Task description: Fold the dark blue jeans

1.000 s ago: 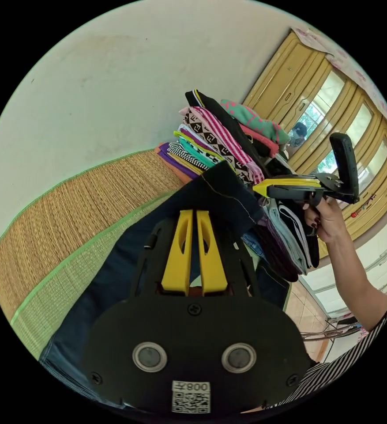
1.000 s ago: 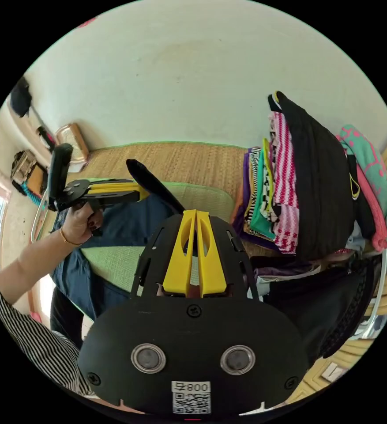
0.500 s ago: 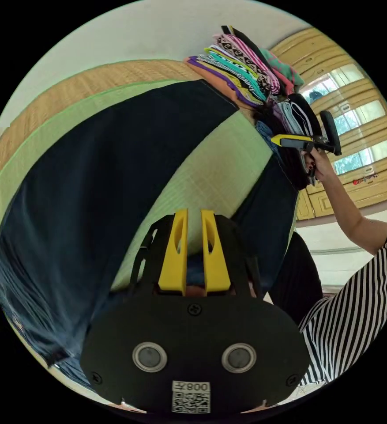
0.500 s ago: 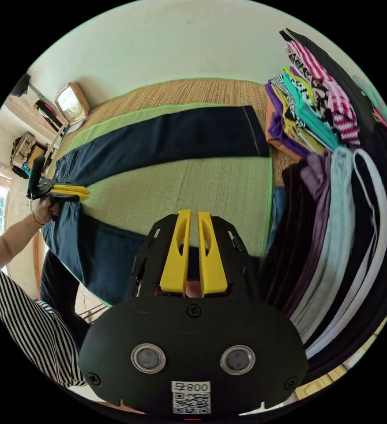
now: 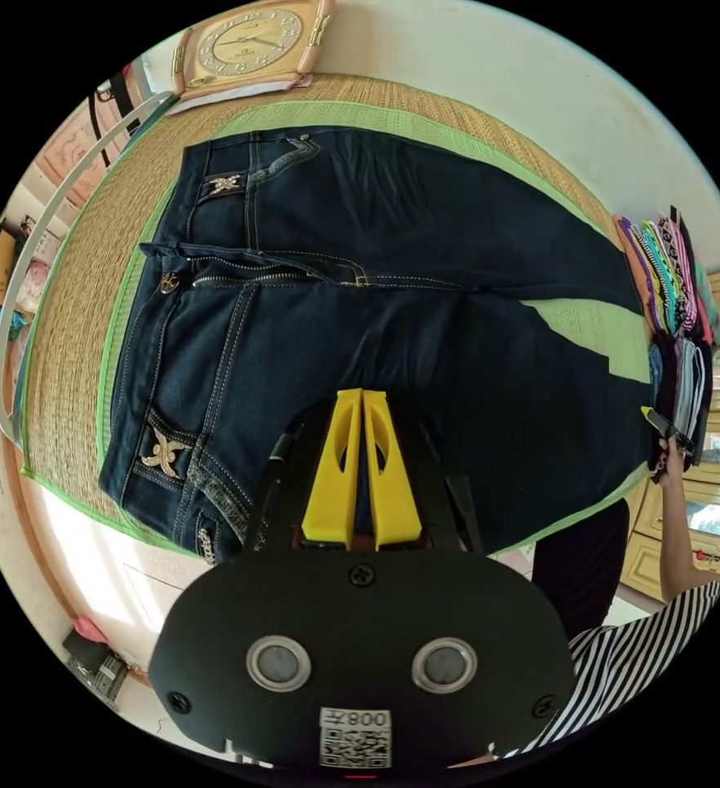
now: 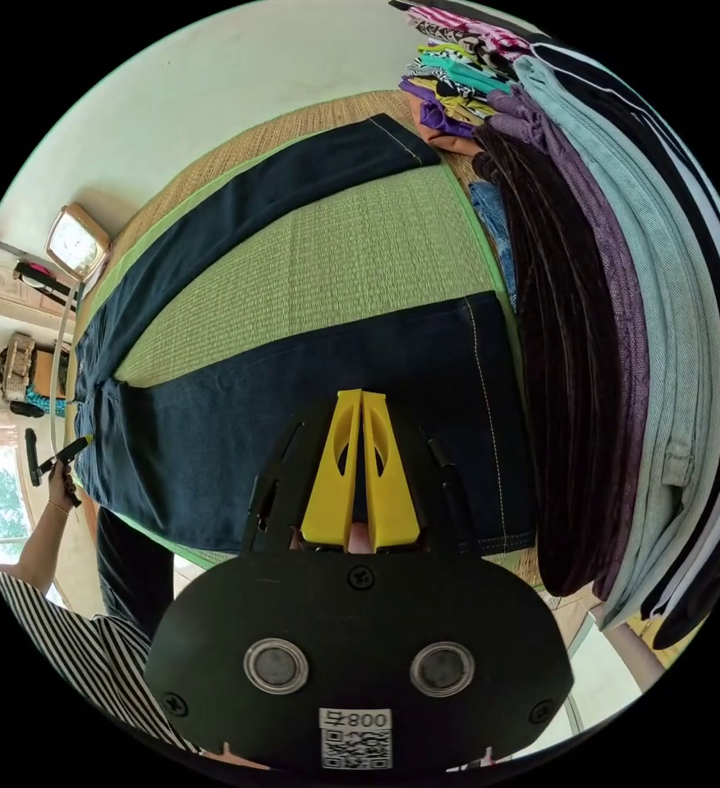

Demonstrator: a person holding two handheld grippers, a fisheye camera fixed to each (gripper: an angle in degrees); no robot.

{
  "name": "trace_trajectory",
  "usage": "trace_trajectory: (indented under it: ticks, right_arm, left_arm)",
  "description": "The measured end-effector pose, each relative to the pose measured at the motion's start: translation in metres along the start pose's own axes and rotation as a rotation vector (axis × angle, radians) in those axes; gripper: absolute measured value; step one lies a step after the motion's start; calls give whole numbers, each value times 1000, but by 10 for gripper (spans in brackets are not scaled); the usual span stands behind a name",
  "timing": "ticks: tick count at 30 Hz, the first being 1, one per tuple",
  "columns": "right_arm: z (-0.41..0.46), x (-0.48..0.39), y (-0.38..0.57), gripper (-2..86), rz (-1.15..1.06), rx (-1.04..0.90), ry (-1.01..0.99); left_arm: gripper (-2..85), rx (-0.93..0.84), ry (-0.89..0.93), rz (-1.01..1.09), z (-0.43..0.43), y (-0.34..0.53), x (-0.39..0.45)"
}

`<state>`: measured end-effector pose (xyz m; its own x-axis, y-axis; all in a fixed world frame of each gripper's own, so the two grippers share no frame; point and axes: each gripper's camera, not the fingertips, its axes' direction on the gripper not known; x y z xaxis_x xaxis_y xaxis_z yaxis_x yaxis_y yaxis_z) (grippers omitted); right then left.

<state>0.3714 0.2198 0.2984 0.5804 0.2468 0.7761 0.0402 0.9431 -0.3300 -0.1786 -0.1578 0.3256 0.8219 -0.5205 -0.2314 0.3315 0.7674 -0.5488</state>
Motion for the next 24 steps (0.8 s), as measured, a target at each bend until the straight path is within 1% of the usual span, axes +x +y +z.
trace_trajectory:
  ticks: [2, 5, 7, 8, 9, 10, 12, 14, 16, 17, 19, 20, 22, 24]
  right_arm:
    - [2, -4, -3, -3, 24, 0, 16]
    - [-7, -27, 0, -3, -3, 49, 25]
    - [-10, -51, 3, -2, -53, 77, -41]
    - [-7, -74, 6, -1, -113, 82, -112]
    - [3, -102, 7, -1, -193, 51, -153]
    - [10, -118, 8, -1, -235, 26, -160]
    - [39, -176, 13, -1, -380, -44, -158]
    - [63, -208, 14, -3, -433, -103, -125]
    - [87, -228, 16, -3, -463, -158, -74]
    - [90, -237, 18, -3, -479, -113, -43]
    - [95, -245, 17, -1, -471, -121, -37]
    - [99, -250, 15, 0, -471, -130, -38]
    - [103, -259, 12, 2, -470, -145, -30]
    - [102, -275, 9, 6, -492, -112, -7]
  left_arm:
    - [1, 5, -16, -4, -7, 10, -7]
    - [1, 70, -3, -2, -28, 33, -27]
    - [1, 108, 5, -28, -40, 48, -47]
    - [0, 115, -10, -48, -46, 58, -62]
    - [0, 104, -46, -83, -50, 66, -80]
    - [0, 99, -64, -103, -51, 70, -88]
    - [0, 74, -97, -162, -53, 85, -122]
    - [0, 37, -121, -179, -52, 95, -142]
    - [1, 30, -117, -133, -54, 104, -157]
    - [1, 16, -128, -112, -57, 108, -165]
    - [2, 1, -197, -69, -62, 113, -174]
    - [3, -9, -323, -91, -65, 118, -182]
    - [5, 7, -293, -57, -71, 129, -195]
    - [12, 87, -190, -100, -88, 154, -222]
